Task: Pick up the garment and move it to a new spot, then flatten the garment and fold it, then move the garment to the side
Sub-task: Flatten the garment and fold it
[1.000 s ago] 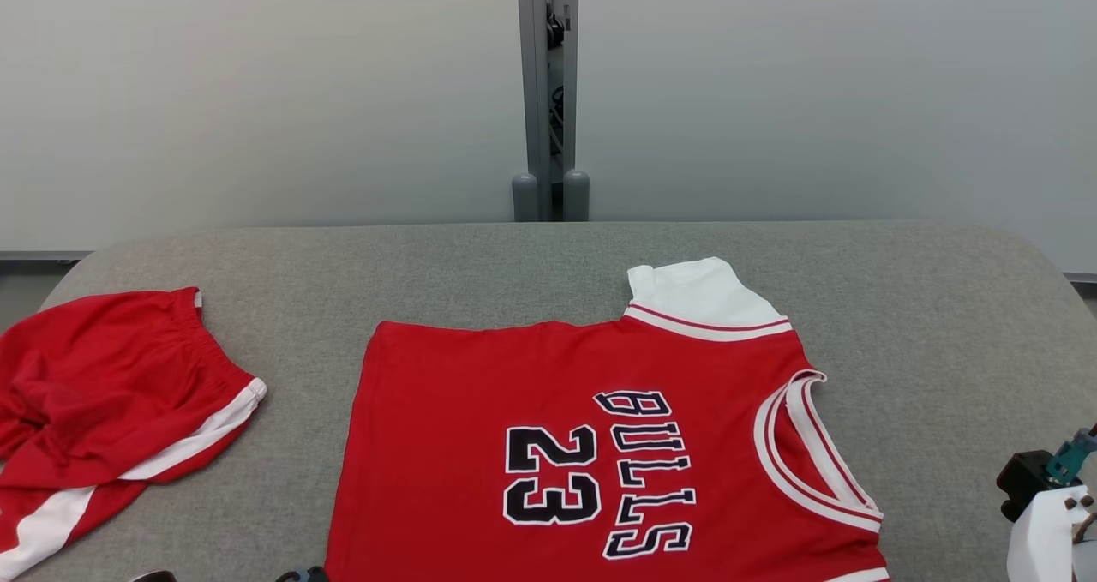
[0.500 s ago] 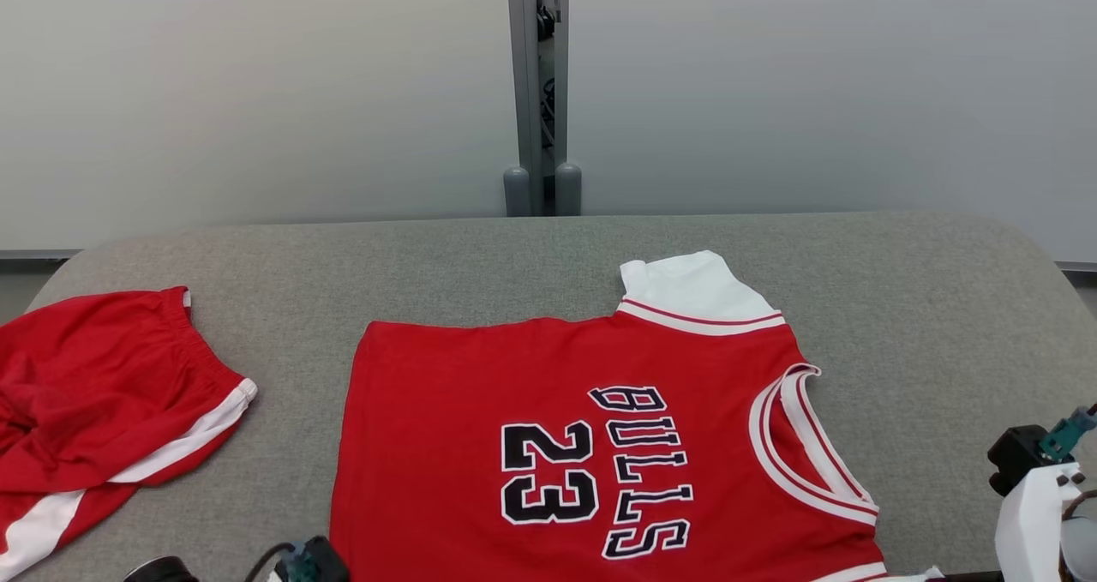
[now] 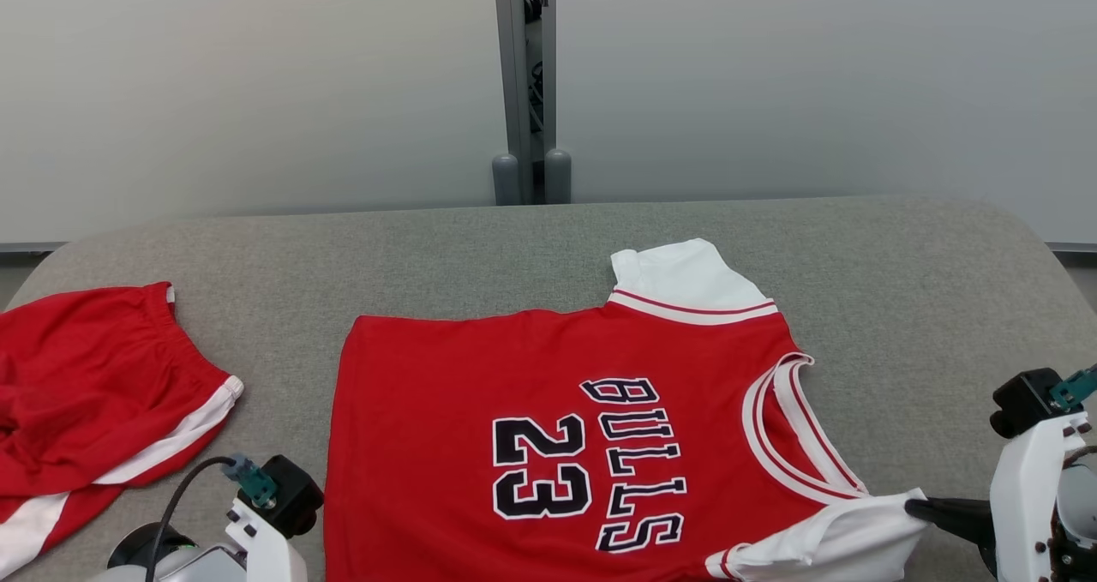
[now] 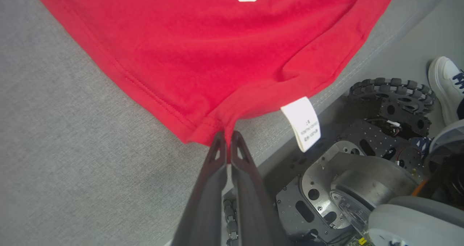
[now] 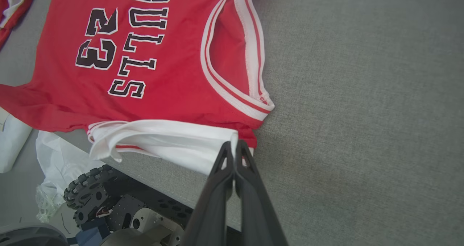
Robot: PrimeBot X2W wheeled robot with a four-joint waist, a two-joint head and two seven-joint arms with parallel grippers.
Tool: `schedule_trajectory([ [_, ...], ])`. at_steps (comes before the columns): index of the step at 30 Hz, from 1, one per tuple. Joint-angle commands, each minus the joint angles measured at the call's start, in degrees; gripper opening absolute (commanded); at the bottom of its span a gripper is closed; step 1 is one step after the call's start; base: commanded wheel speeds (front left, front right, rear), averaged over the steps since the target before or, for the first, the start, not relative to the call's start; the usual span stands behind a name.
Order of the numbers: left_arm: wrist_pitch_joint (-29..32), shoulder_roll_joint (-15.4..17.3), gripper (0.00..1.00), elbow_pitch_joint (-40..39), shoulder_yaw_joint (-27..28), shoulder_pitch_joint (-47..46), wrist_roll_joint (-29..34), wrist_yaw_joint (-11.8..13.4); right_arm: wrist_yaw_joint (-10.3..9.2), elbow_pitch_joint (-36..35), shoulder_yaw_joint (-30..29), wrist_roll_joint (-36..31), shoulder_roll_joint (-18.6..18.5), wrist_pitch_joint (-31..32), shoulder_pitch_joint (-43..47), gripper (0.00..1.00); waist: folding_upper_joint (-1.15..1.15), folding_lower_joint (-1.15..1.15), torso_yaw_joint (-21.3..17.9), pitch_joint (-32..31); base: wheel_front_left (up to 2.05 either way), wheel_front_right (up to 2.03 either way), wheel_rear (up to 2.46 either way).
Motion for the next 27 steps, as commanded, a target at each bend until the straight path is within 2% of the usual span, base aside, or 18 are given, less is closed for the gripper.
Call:
schedule_trajectory([
  [1, -0.5, -0.3, 0.0, 0.5, 0.8, -0.9, -1.1, -0.3, -0.01, 0.1, -0.6, -0.7, 0.6, -1.1, -0.8, 0.0, 0.0, 0.0, -0.2, 0.3, 0.0, 0.0, 0.0],
  [9, -4.3, -3.0, 0.0, 3.5, 4.2, -1.9, -4.5, -0.8, 0.0, 1.4, -1.6, -3.5, 2.7, -4.7, -2.2, 0.0, 0.0, 0.0, -0.7, 1.8, 0.0, 0.0, 0.0],
  [27, -11.5, -10.2, 0.0, 17.9, 5.5, -6.8, 0.4, 0.0, 0.0, 7.6, -1.1, -10.0, 7.3, -13.7, -6.6, 0.0, 0.0, 0.0, -0.7, 6.0, 0.0, 0.0, 0.0],
])
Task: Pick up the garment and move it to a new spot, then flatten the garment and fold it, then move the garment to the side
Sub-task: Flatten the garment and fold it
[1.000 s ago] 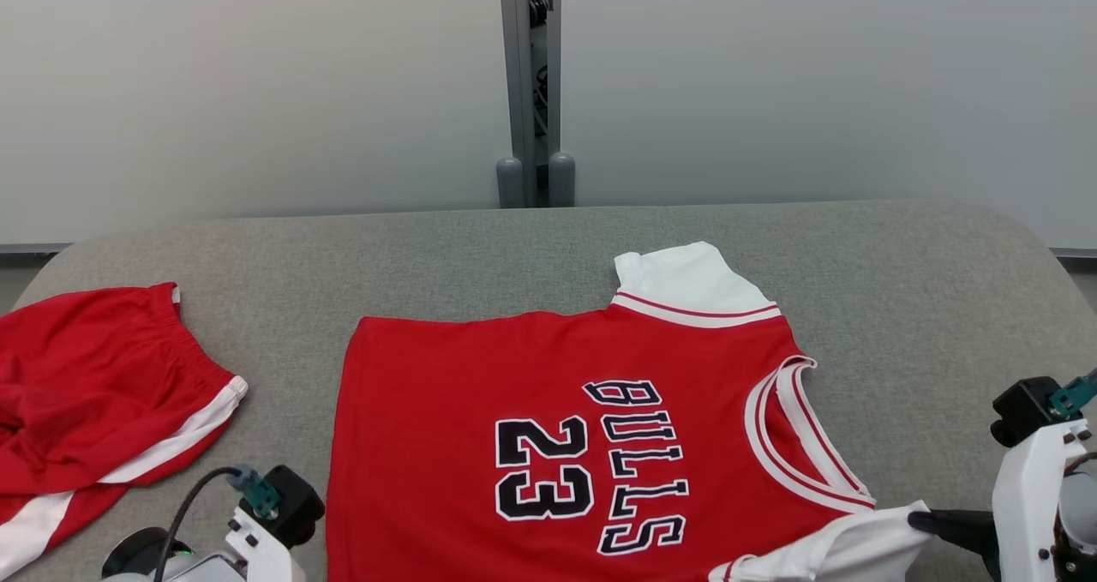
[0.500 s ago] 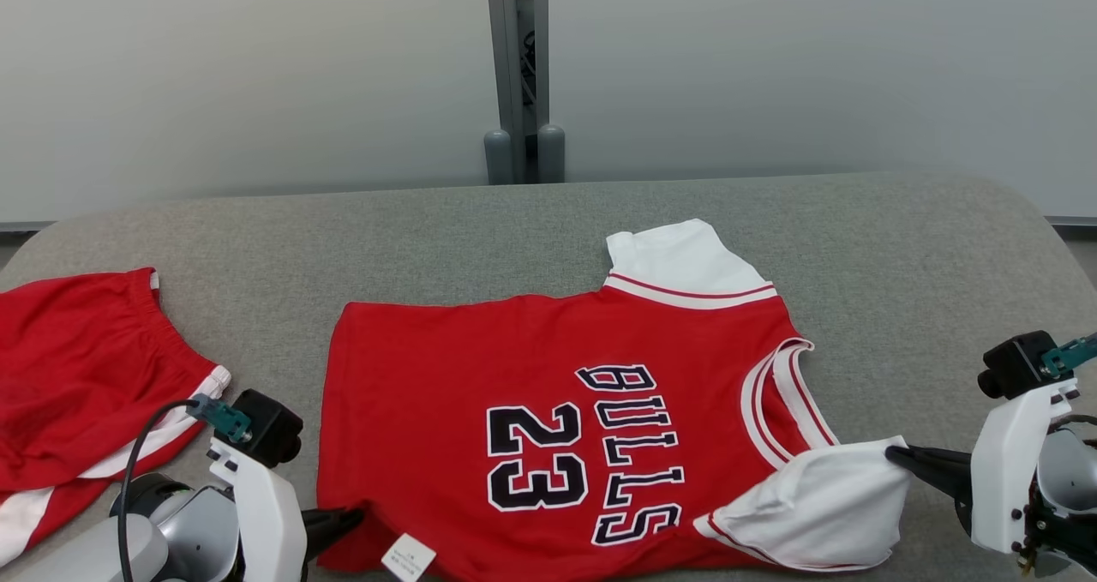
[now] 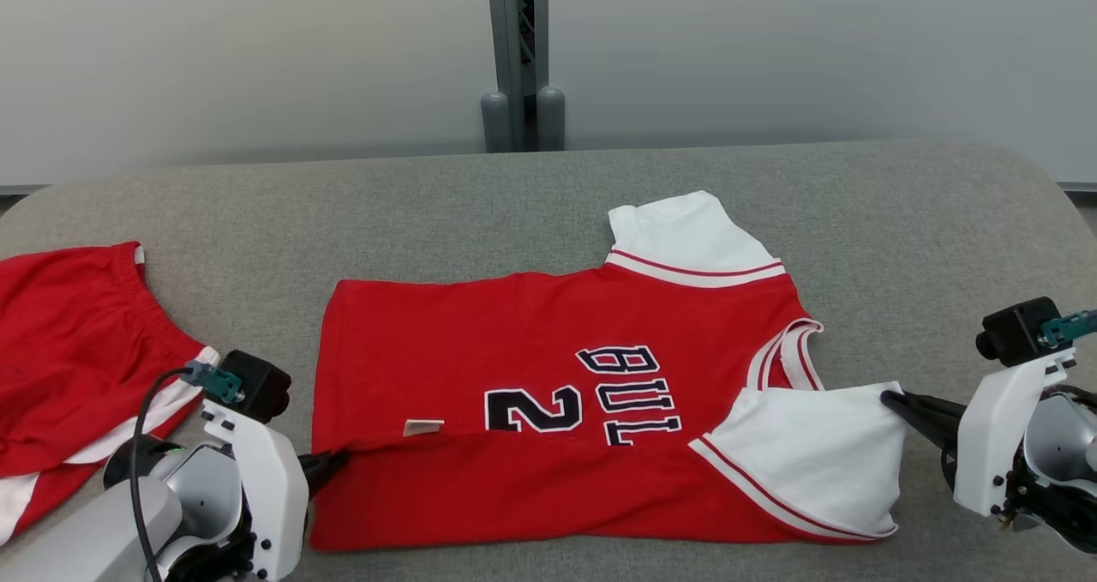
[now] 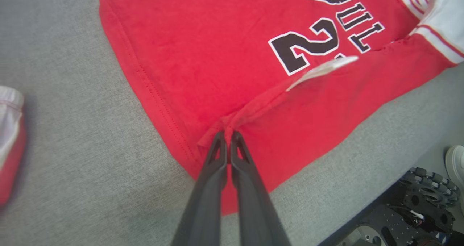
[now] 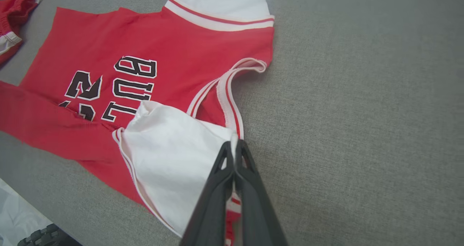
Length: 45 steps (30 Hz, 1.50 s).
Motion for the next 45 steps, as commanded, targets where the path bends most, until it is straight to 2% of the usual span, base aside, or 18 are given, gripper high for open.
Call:
schedule_trajectory([
  [1, -0.5, -0.6, 0.0, 1.3, -0.1, -1.1, 0.7, 0.1, 0.01, 0.7, 0.3, -0.7, 0.5, -1.4, -0.9, 0.0, 0.0, 0.0, 0.2, 0.5, 0.0, 0.0, 0.0],
  [17, 0.0, -3.8, 0.0, 8.8, -2.7, -3.9, 3.6, -1.4, 0.01, 4.9, 2.8, -2.2, 2.4, -9.3, -4.4, 0.0, 0.0, 0.0, 1.2, 2.8, 0.0, 0.0, 0.0],
  [27, 0.6, -5.2, 0.0, 11.0, -4.1, -4.8, 3.9, -2.1, 0.01, 7.1, 4.7, -1.1, 3.4, -12.0, -5.6, 0.0, 0.0, 0.0, 1.6, 3.2, 0.0, 0.0, 0.0],
  [31, 0.0, -5.5, 0.0, 12.0, -4.5, -5.0, 4.2, -2.4, 0.0, 8.6, 5.3, -1.6, 4.0, -14.9, -6.4, 0.0, 0.0, 0.0, 1.5, 3.0, 0.0, 0.0, 0.0],
  [32, 0.0, -5.7, 0.07, 12.2, -4.6, -5.0, 4.3, -2.5, 0.0, 9.4, 5.0, -1.6, 4.2, -15.9, -6.8, 0.0, 0.0, 0.0, 1.5, 2.9, 0.0, 0.0, 0.0],
  [33, -0.2, -5.8, 0.2, 12.5, -4.7, -5.0, 4.4, -2.5, 0.0, 10.2, 4.7, -1.7, 4.6, -16.8, -7.0, 0.35, 0.0, 0.0, 1.5, 2.8, 0.0, 0.0, 0.0],
  [34, -0.5, -5.9, 0.51, 12.8, -4.7, -5.0, 4.6, -2.4, 0.01, 10.9, 4.6, -1.2, 5.2, -17.3, -6.8, 1.0, 0.0, 0.0, 1.4, 2.6, 0.0, 0.0, 0.0],
  [35, -1.1, -6.1, 1.0, 13.0, -4.6, -5.0, 4.8, -2.0, 0.01, 11.1, 4.9, -1.0, 5.7, -17.7, -6.7, 1.0, 0.0, 0.0, 1.4, 2.4, 0.0, 0.0, 0.0],
  [41, -5.2, -7.2, 1.0, 14.8, -4.2, -5.0, 6.3, -1.0, 0.01, 13.1, 6.3, -0.3, 6.5, -18.8, -6.5, 1.0, 0.0, 0.0, 1.2, 1.0, 0.0, 0.0, 0.0],
  [45, -10.1, -7.7, 1.0, 16.0, -3.1, -5.5, 8.3, 2.0, 0.01, 15.9, 5.9, -1.1, 7.0, -21.9, -6.2, 1.0, 0.0, 0.0, 1.0, -0.4, 0.0, 0.0, 0.0],
])
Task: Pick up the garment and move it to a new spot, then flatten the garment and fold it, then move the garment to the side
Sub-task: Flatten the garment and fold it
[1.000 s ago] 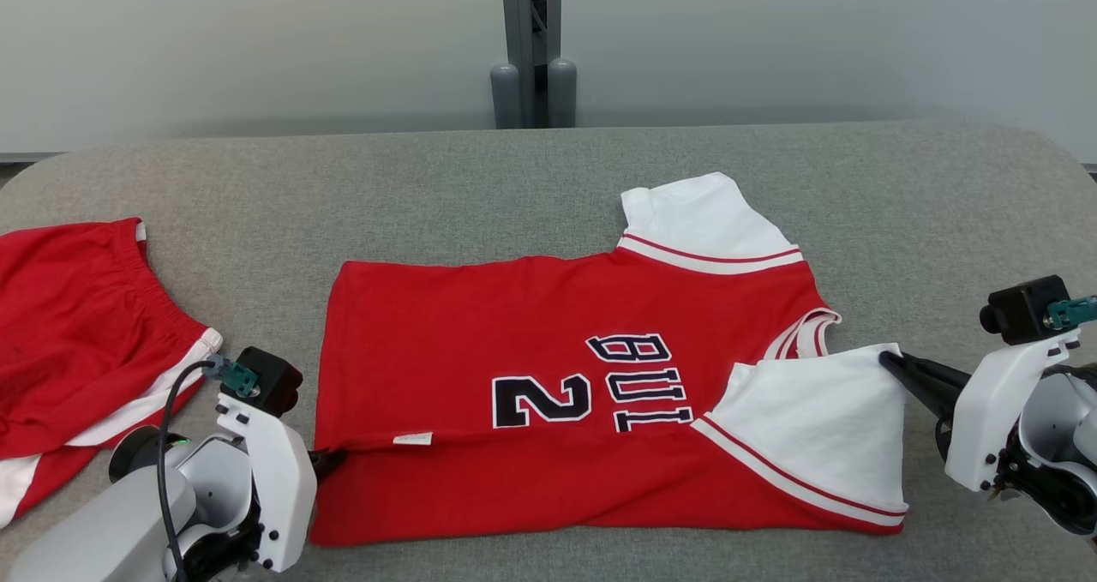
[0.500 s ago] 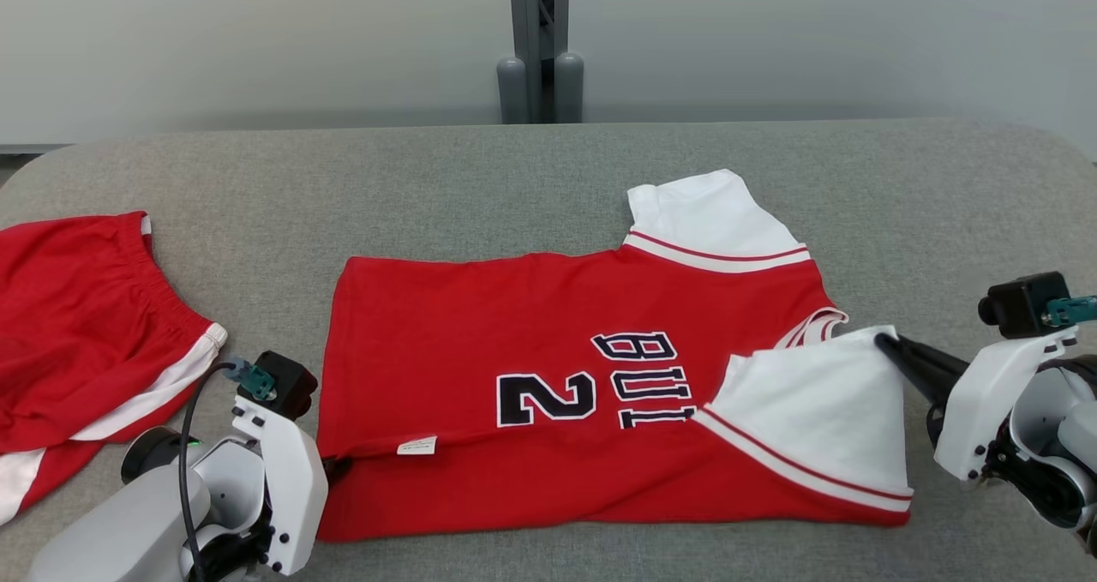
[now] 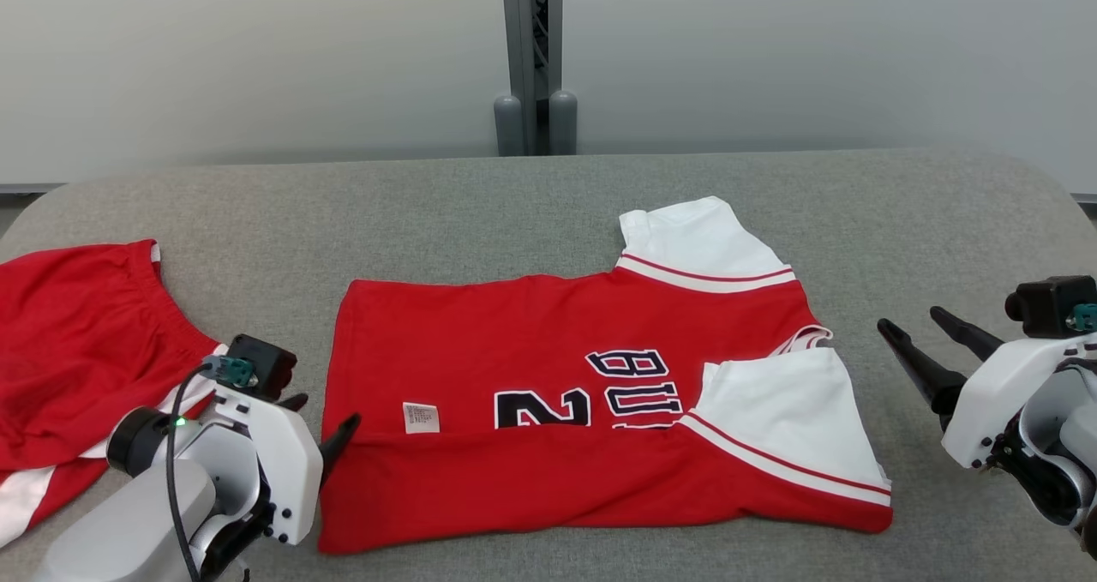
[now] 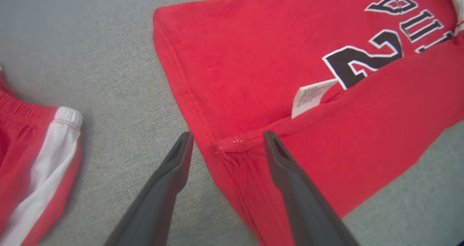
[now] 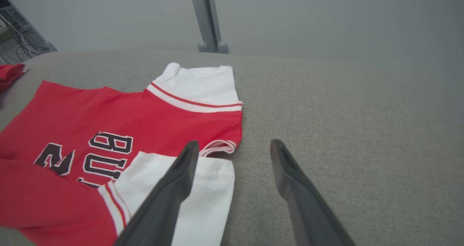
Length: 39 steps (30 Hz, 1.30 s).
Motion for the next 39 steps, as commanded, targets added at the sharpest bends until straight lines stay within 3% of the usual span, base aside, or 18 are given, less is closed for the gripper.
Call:
schedule_trajectory([
  [1, -2.1, -0.3, 1.0, 0.5, 1.1, -0.6, 0.0, 1.2, 0.01, 1.2, -0.4, -0.6, 0.3, -1.6, 0.5, 1.0, 0.0, 0.0, -0.1, -0.8, 0.0, 0.0, 0.0],
  [7, -16.0, -2.7, 1.0, 1.6, 6.1, 1.6, 0.9, 7.8, 0.01, 6.2, -4.7, -7.9, 2.2, -5.9, 1.1, 1.0, 0.0, 0.0, -0.4, -2.9, 0.0, 0.0, 0.0],
  [10, -23.9, -4.5, 1.0, 1.0, 8.2, 3.2, 1.5, 9.3, 0.0, 4.4, -15.5, -15.8, 3.5, -5.9, 3.0, 1.0, 0.0, 0.0, -0.8, -3.4, 0.0, 0.0, 0.0],
  [14, -27.1, -7.1, 1.0, -0.8, 13.0, 6.3, 3.8, 11.8, 0.0, -2.1, -34.1, -30.9, 7.0, -5.9, 11.9, 1.0, 0.0, 0.0, -0.8, -4.0, 0.0, 0.0, 0.0],
  [17, -27.2, -9.6, 1.0, -5.6, 21.6, 11.1, 11.2, 14.9, 0.01, -8.7, -46.8, -41.5, 11.7, -5.9, 21.0, 1.0, 0.0, 0.0, -0.7, -4.1, 0.0, 0.0, 0.0],
  [19, -27.2, -12.3, 1.0, -8.8, 27.3, 15.2, 16.2, 16.2, 0.01, -12.0, -52.2, -46.4, 15.6, -5.9, 26.4, 1.0, 0.0, 0.0, -0.7, -4.1, 0.0, 0.0, 0.0],
  [20, -27.2, -12.3, 1.0, -8.8, 27.3, 15.2, 16.2, 16.2, 0.01, -12.0, -52.2, -46.4, 15.6, -5.9, 26.4, 1.0, 0.0, 0.0, -0.7, -4.1, 0.0, 0.0, 0.0],
  [23, -27.3, -15.8, 1.0, -12.6, 34.5, 20.6, 23.8, 15.9, 0.0, -15.0, -57.1, -50.9, 20.2, -5.9, 31.8, 1.0, 0.0, 0.0, -0.8, -4.1, 0.0, 0.0, 0.0],
  [24, -27.3, -18.2, 1.0, -13.4, 37.8, 24.2, 27.9, 14.9, 0.0, -15.5, -59.0, -52.1, 22.6, -5.9, 34.3, 1.0, 0.0, 0.0, -0.8, -4.1, 0.0, 0.0, 0.0],
  [27, -27.3, -21.3, 1.0, -13.8, 42.1, 27.4, 33.2, 13.6, 0.0, -15.1, -60.9, -52.6, 24.8, -5.9, 36.3, 1.0, 0.0, 0.0, -0.7, -3.9, 0.0, 0.0, 0.0],
  [32, -27.3, -24.6, 1.0, -11.5, 45.6, 30.5, 39.5, 10.7, 0.01, -12.8, -61.4, -51.8, 26.4, -5.9, 37.4, 1.0, 0.0, 0.0, -0.7, -3.7, 0.0, 0.0, 0.0],
  [39, -27.3, -26.5, 1.0, -5.0, 47.9, 30.5, 42.8, 6.9, 0.01, -8.4, -59.6, -49.1, 26.5, -5.9, 36.7, 1.0, 0.0, 0.0, -0.9, -3.6, 0.0, 0.0, 0.0],
])
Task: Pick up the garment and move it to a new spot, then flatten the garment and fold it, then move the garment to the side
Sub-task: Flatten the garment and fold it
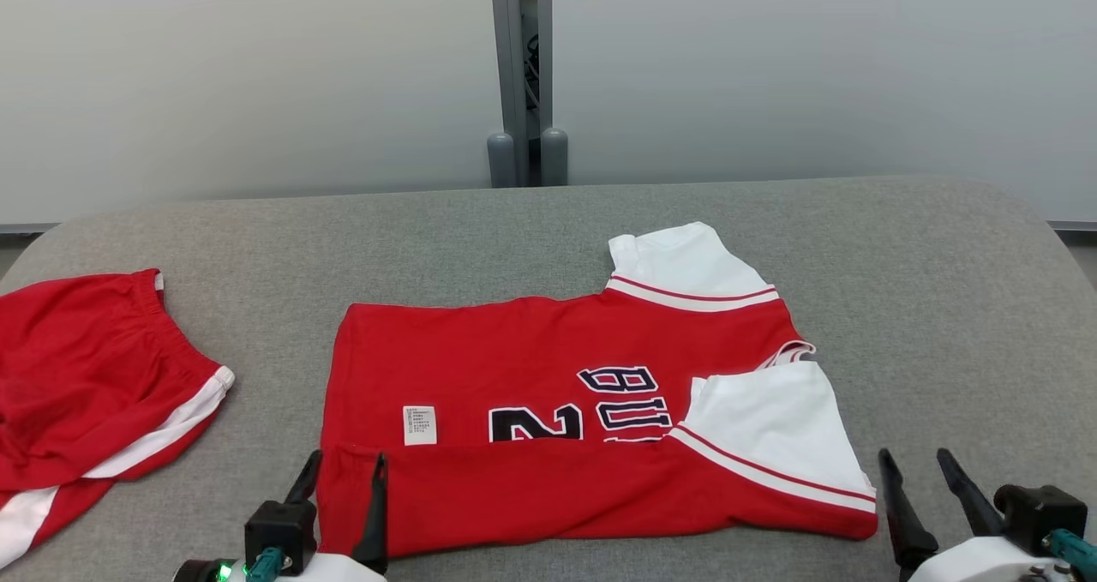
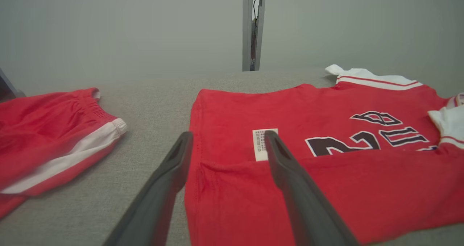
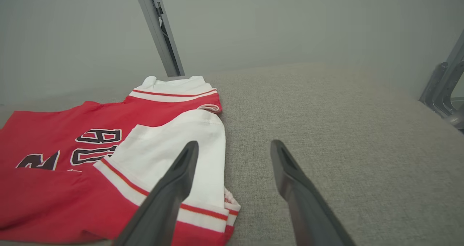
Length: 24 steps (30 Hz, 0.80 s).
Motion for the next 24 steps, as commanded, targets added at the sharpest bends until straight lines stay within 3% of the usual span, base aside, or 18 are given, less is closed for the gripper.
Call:
schedule_trajectory([
  [1, -0.2, 0.2, 1.0, 2.0, 0.5, -0.5, 0.7, -1.0, 0.0, 1.7, 0.9, 1.2, -0.7, -0.1, -0.3, 1.0, 0.0, 0.0, -0.2, 0.1, 0.0, 0.0, 0.0],
  [12, -0.2, -1.0, 1.0, 19.1, 0.9, -5.0, -0.2, -2.7, 0.01, 11.7, 8.1, 10.9, -1.8, -0.1, -3.9, 1.0, 0.0, 0.0, -0.5, 0.7, 0.0, 0.0, 0.0],
  [19, -0.2, -1.3, 1.0, 25.6, 0.6, -7.8, -0.5, -1.7, 0.01, 15.9, 12.5, 15.5, -2.4, -0.1, -6.5, 1.0, 0.0, 0.0, -0.2, 1.1, 0.0, 0.0, 0.0],
  [24, 0.0, -1.5, 1.0, 28.8, -0.2, -9.4, -0.8, -2.6, 0.01, 18.2, 15.8, 18.0, -2.2, -0.1, -8.3, 1.0, 0.0, 0.0, 0.1, 1.3, 0.0, 0.0, 0.0],
])
